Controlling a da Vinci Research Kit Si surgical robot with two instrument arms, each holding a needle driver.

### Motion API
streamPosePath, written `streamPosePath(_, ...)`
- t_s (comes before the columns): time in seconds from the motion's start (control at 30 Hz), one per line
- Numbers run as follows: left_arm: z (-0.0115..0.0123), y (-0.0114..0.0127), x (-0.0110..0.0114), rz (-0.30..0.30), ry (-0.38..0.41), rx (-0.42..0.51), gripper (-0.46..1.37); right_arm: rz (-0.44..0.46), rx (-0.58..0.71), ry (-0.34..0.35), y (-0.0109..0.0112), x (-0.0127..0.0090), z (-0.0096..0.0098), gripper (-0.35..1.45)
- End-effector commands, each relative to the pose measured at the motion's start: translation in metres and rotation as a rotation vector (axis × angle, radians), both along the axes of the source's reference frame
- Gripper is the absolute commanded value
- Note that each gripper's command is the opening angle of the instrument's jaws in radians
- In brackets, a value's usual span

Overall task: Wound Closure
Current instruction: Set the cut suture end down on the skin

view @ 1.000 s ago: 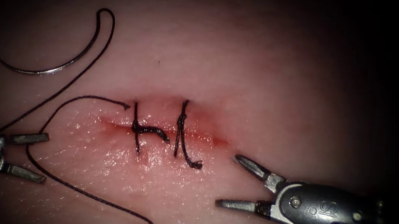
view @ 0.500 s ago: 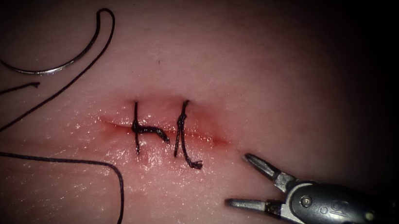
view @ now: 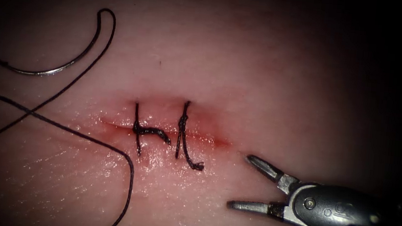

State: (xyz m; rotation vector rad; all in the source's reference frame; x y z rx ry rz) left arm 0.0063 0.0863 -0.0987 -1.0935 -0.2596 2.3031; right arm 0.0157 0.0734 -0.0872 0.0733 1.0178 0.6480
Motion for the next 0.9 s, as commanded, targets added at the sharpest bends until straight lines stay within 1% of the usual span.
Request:
streamPosePath(0.03, -0.0003, 0.0001, 0.0000, -0.013, 0.010, 0.005, 0.54, -0.006, 0.004, 0.001, 0.0000, 0.0001, 0.0000, 1.35)
streamPosePath(0.07, -0.0006, 0.0002, -0.0001, -0.022, 0.017, 0.006, 0.45, -0.005, 0.004, 0.001, 0.0000, 0.0001, 0.0000, 1.35)
streamPosePath(0.1, -0.0007, 0.0002, -0.0001, -0.023, 0.018, 0.007, 0.43, -0.005, 0.004, 0.001, 0.0000, 0.0001, 0.0000, 1.35)
streamPosePath(0.17, -0.0012, 0.0006, -0.0006, -0.034, 0.027, 0.013, 0.27, -0.005, 0.004, 0.001, 0.0001, 0.0001, 0.0000, 1.35)
streamPosePath(0.2, -0.0014, 0.0007, -0.0008, -0.035, 0.028, 0.017, 0.24, -0.005, 0.004, 0.001, 0.0001, 0.0001, 0.0000, 1.35)
streamPosePath(0.27, -0.0020, 0.0013, -0.0022, -0.036, 0.025, 0.008, 0.12, -0.006, 0.005, 0.001, 0.0002, 0.0000, -0.0001, 1.35)
streamPosePath(0.33, -0.0025, 0.0017, -0.0034, -0.036, 0.012, 0.001, 0.10, -0.006, 0.007, 0.001, 0.0003, 0.0000, -0.0003, 1.35)
streamPosePath(0.37, -0.0029, 0.0022, -0.0048, -0.043, -0.012, -0.004, 0.10, -0.006, 0.009, 0.001, 0.0005, -0.0001, -0.0004, 1.35)
streamPosePath(0.4, -0.0031, 0.0024, -0.0055, -0.047, -0.025, -0.001, 0.10, -0.006, 0.010, 0.001, 0.0006, -0.0001, -0.0004, 1.35)
streamPosePath(0.47, -0.0039, 0.0033, -0.0084, -0.053, -0.082, -0.014, 0.07, -0.006, 0.014, 0.001, 0.0010, -0.0001, -0.0007, 1.35)
streamPosePath(0.53, -0.0045, 0.0040, -0.0107, -0.044, -0.125, -0.025, -0.06, -0.011, 0.013, -0.003, 0.0012, -0.0001, -0.0008, 1.35)
streamPosePath(0.57, -0.0049, 0.0045, -0.0123, -0.043, -0.146, -0.031, -0.12, -0.011, 0.015, -0.003, 0.0013, -0.0001, -0.0009, 1.35)
streamPosePath(0.63, -0.0054, 0.0050, -0.0146, -0.043, -0.165, -0.031, -0.20, -0.011, 0.016, -0.003, 0.0014, -0.0001, -0.0010, 1.35)
streamPosePath(0.67, -0.0058, 0.0053, -0.0164, -0.038, -0.182, -0.031, -0.17, -0.009, 0.015, -0.002, 0.0015, -0.0001, -0.0010, 1.35)
streamPosePath(0.7, -0.0059, 0.0053, -0.0167, -0.039, -0.189, -0.032, -0.16, -0.009, 0.015, -0.002, 0.0015, -0.0002, -0.0010, 1.35)
streamPosePath(0.77, -0.0061, 0.0055, -0.0191, -0.029, -0.216, -0.043, -0.01, -0.009, 0.016, -0.001, 0.0016, -0.0002, -0.0010, 1.34)
streamPosePath(0.8, -0.0062, 0.0056, -0.0196, -0.026, -0.220, -0.042, 0.05, -0.009, 0.016, -0.001, 0.0017, -0.0002, -0.0010, 1.34)
streamPosePath(0.83, -0.0062, 0.0057, -0.0206, -0.019, -0.231, -0.041, 0.12, -0.010, 0.017, -0.001, 0.0018, -0.0003, -0.0011, 1.33)
streamPosePath(0.9, -0.0061, 0.0059, -0.0218, -0.017, -0.227, -0.055, 0.09, -0.013, 0.014, -0.003, 0.0020, -0.0004, -0.0011, 1.33)
